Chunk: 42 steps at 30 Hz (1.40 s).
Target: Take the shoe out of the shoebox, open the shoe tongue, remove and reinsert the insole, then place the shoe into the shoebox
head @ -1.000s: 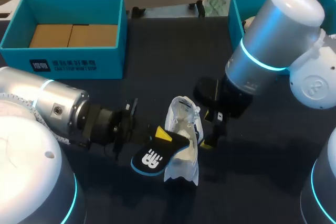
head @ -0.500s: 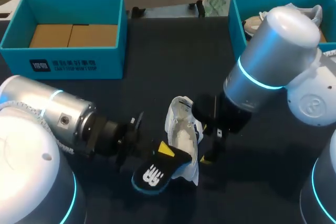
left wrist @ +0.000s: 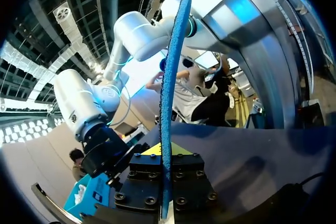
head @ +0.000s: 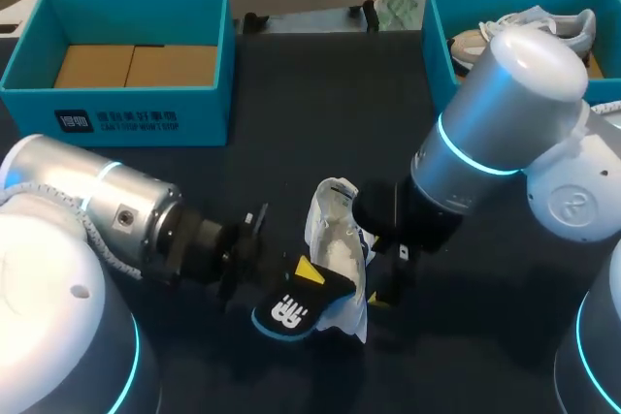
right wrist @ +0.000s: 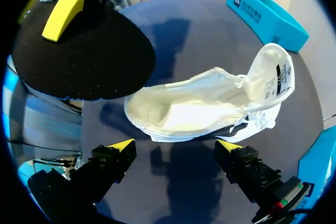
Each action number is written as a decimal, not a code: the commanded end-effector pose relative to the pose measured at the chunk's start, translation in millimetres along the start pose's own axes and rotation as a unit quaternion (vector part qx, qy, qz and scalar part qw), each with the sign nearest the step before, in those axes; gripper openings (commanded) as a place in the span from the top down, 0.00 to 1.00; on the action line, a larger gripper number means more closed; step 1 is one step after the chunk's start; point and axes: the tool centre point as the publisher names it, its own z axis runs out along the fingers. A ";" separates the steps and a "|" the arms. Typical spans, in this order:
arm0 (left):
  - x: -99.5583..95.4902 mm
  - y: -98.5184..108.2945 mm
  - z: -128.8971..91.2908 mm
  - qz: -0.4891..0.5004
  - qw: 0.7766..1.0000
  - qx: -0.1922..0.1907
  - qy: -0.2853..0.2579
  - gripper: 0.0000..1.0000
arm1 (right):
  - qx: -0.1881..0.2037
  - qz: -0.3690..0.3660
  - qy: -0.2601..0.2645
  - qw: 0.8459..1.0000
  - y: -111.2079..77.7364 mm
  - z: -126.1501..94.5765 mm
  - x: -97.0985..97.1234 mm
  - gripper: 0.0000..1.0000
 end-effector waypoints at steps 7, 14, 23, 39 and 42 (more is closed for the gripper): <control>7.1 7.1 5.4 0.006 1.000 0.004 -0.013 1.00 | 0.014 -0.013 -0.001 1.000 2.5 14.3 -6.0 0.00; 8.9 12.1 5.7 -0.002 1.000 0.004 -0.022 1.00 | 0.008 -0.013 -0.002 1.000 0.8 19.1 -6.2 0.00; 9.4 14.1 8.3 -0.006 0.999 0.004 -0.039 1.00 | 0.008 -0.013 -0.002 1.000 0.8 19.1 -6.2 0.00; 9.9 29.6 6.4 -0.025 0.998 0.007 -0.055 1.00 | 0.008 -0.013 -0.002 1.000 0.8 19.1 -6.2 0.00; 10.8 32.6 6.4 -0.028 0.998 0.007 -0.055 1.00 | 0.008 -0.013 -0.002 1.000 0.8 19.1 -6.2 0.00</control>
